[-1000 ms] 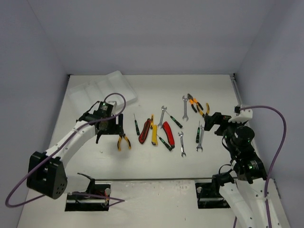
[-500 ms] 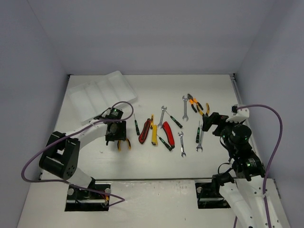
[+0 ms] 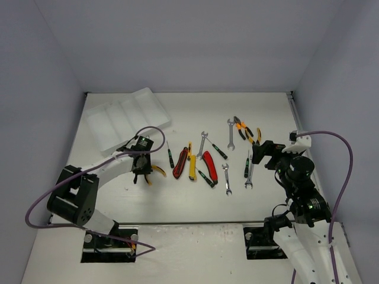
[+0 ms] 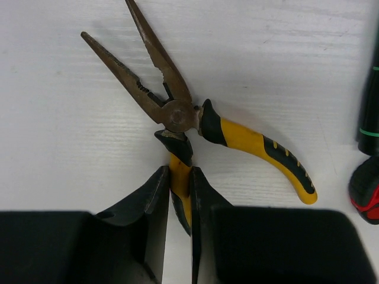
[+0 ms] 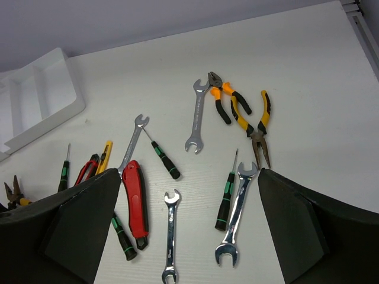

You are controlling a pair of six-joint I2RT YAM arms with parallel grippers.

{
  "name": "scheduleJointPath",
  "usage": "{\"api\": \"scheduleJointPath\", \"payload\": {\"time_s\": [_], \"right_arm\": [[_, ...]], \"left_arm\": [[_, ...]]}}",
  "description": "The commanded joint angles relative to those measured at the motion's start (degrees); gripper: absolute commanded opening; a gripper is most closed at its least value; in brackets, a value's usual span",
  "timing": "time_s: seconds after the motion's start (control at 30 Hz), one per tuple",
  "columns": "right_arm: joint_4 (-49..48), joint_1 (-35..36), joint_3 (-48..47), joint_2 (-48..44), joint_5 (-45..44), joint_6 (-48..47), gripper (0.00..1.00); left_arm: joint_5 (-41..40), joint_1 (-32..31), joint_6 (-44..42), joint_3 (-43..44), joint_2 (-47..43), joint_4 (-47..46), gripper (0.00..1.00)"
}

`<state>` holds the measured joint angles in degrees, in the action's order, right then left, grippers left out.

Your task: Sort the tools into containers

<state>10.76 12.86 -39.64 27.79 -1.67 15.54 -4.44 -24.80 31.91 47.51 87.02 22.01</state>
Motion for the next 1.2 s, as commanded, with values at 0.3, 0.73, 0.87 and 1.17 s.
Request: {"api": "scheduleJointPath", "payload": {"time_s": [0.3, 0.73, 0.87, 1.17], "right_arm": [[-3.12, 1.58, -0.53, -1.71, -0.41, 0.46, 1.0], [-3.12, 2.74, 0.04, -3.93, -0.26, 0.76, 1.0], [-3.12, 3.55, 0.36, -4.15, -0.17, 1.04, 1.0], [-3.03, 4.37, 0.71, -4.84, -1.22, 1.68, 1.0]], "left_arm": [[-20.36, 1.41, -14.59, 8.16, -20.52, 4.61, 0.0], [-26.3, 22.14, -35.45, 26.12, -5.67, 4.73, 0.0], [-27.25, 23.93, -38.01, 28.87, 1.87, 1.36, 0.0], [-29.97, 27.16, -39.14, 38.49, 17.18, 1.31, 0.0]]}}
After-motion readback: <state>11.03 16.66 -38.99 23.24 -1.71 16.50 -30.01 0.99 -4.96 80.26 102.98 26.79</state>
